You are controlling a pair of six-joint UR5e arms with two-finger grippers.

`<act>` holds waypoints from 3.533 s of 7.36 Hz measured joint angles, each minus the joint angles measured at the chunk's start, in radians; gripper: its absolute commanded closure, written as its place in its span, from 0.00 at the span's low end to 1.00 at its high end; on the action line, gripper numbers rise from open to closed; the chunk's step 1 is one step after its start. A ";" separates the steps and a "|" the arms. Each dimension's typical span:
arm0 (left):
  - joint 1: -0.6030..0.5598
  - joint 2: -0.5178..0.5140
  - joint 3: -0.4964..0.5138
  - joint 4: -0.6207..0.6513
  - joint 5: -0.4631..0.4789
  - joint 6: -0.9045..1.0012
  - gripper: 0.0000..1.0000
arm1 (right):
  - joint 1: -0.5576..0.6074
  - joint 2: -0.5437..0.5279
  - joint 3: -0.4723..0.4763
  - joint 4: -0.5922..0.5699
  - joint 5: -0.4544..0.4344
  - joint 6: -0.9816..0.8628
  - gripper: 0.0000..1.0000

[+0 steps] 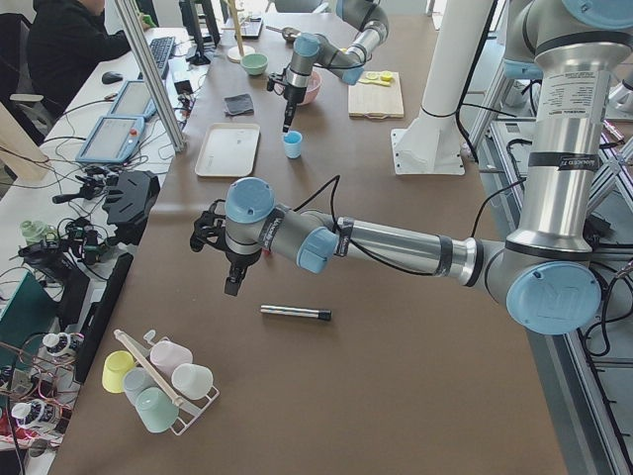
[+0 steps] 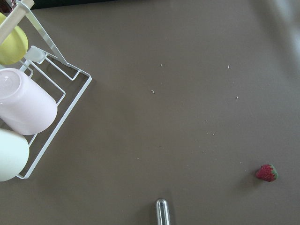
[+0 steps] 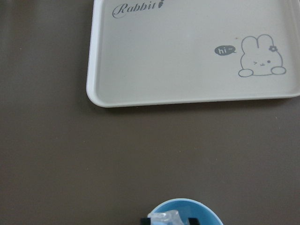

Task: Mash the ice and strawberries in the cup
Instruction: 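Move the right gripper back toward the pink ice bowl, then lower the left gripper over the red strawberry on the table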

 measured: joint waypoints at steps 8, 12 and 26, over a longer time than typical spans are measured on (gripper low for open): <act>0.191 -0.085 0.003 0.001 0.119 -0.237 0.01 | 0.151 -0.265 0.382 -0.227 0.145 -0.152 0.00; 0.463 -0.176 0.036 -0.003 0.258 -0.432 0.02 | 0.500 -0.604 0.520 -0.285 0.378 -0.694 0.00; 0.512 -0.215 0.139 -0.064 0.257 -0.469 0.03 | 1.074 -1.011 0.293 -0.277 0.623 -1.536 0.00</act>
